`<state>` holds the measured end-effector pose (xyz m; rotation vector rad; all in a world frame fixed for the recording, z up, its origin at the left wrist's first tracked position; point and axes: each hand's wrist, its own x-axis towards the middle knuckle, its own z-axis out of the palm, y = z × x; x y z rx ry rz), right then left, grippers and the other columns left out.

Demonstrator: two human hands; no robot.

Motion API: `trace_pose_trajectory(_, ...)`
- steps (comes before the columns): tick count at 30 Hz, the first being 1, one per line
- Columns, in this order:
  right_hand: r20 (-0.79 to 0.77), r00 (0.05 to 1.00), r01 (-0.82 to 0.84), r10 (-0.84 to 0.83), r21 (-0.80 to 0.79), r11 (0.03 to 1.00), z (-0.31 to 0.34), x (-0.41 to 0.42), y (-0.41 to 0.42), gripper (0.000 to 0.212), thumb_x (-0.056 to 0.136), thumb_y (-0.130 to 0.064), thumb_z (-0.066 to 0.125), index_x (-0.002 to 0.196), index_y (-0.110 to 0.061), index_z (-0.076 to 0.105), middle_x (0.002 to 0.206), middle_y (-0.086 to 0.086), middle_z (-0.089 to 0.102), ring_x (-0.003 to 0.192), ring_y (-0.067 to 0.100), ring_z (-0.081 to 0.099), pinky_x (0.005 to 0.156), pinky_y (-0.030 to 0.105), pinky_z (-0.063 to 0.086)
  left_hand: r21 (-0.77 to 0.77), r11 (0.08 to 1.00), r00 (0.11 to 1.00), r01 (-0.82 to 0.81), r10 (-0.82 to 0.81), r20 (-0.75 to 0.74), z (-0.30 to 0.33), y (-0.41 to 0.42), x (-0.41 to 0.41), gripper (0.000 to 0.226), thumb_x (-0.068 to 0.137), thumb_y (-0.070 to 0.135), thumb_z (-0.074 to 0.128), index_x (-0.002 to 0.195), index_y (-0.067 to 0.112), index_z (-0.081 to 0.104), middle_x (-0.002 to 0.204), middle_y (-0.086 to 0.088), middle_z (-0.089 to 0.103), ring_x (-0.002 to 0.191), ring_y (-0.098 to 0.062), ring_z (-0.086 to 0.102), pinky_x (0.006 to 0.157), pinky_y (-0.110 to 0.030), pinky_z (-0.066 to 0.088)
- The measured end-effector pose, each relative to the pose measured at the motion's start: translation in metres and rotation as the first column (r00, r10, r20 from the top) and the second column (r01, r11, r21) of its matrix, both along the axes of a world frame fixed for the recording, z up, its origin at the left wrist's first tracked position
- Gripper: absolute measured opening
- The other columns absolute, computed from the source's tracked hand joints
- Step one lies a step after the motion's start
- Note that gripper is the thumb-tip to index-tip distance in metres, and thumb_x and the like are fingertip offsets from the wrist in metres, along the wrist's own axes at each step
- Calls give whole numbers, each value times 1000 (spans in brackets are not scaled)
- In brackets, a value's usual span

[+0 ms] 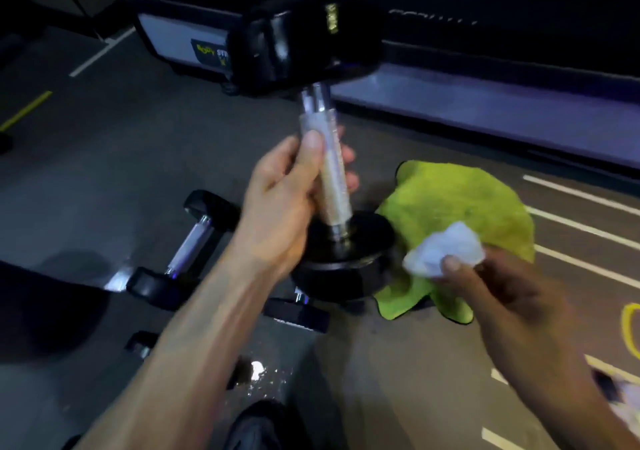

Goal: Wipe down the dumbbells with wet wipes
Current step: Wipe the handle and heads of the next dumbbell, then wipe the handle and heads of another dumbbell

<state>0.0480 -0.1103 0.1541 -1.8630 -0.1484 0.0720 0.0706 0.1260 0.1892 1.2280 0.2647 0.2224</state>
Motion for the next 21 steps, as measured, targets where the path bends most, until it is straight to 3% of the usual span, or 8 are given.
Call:
trace_pose_trajectory(4,-131,974,-185,187,27,982,-33,-17,29,29,91,-27,76,64,-27,66,52,-15,45,53,-3,37,51,15,28,280,959,976,-38,96,-194,-31,63,-29,31,93,42,55,105,18,70,86,2,75,72,-15,71,66,-26,60)
trace_pose_trajectory(6,-196,958,-208,208,23,978,-52,-21,40,36,91,-20,73,60,-37,66,52,-19,48,53,-4,42,54,12,31,374,927,955,-35,141,-260,-57,91,-32,22,105,31,54,100,16,69,90,-6,72,74,-18,66,65,-23,55)
trace_pose_trajectory(9,-259,934,-263,248,-27,964,-77,-29,50,10,89,-35,72,81,-39,74,70,-13,71,71,13,67,73,30,51,492,869,901,39,182,-393,-97,123,-27,25,110,22,51,94,11,66,92,-13,67,75,-21,60,68,-26,53)
trace_pose_trajectory(11,-317,912,-285,260,-35,958,-88,-34,56,13,89,-43,69,96,-34,76,84,-4,77,86,23,73,84,47,58,499,863,856,76,201,-476,-123,138,-21,25,110,26,53,96,10,67,89,-9,68,74,-21,61,71,-32,53)
trace_pose_trajectory(13,-355,895,-286,270,8,958,-93,-37,62,12,91,-39,69,98,-32,76,87,-1,78,88,24,74,86,53,57,471,876,815,101,199,-544,-147,145,-11,25,109,29,56,95,13,68,87,-6,70,72,-22,63,72,-34,55)
trace_pose_trajectory(18,-392,881,-270,265,42,962,-99,-30,67,7,92,-29,71,97,-32,76,88,-4,78,87,15,75,88,50,58,409,905,748,119,189,-636,-196,149,19,27,110,26,53,87,13,61,77,-7,64,57,-18,59,50,-24,52)
trace_pose_trajectory(21,-385,893,-229,232,55,972,-101,-23,69,9,93,-25,70,96,-31,76,90,-6,79,90,13,75,89,49,58,362,916,698,172,146,-701,-216,151,32,28,110,29,52,88,14,58,77,-7,63,52,-15,59,50,-25,49)
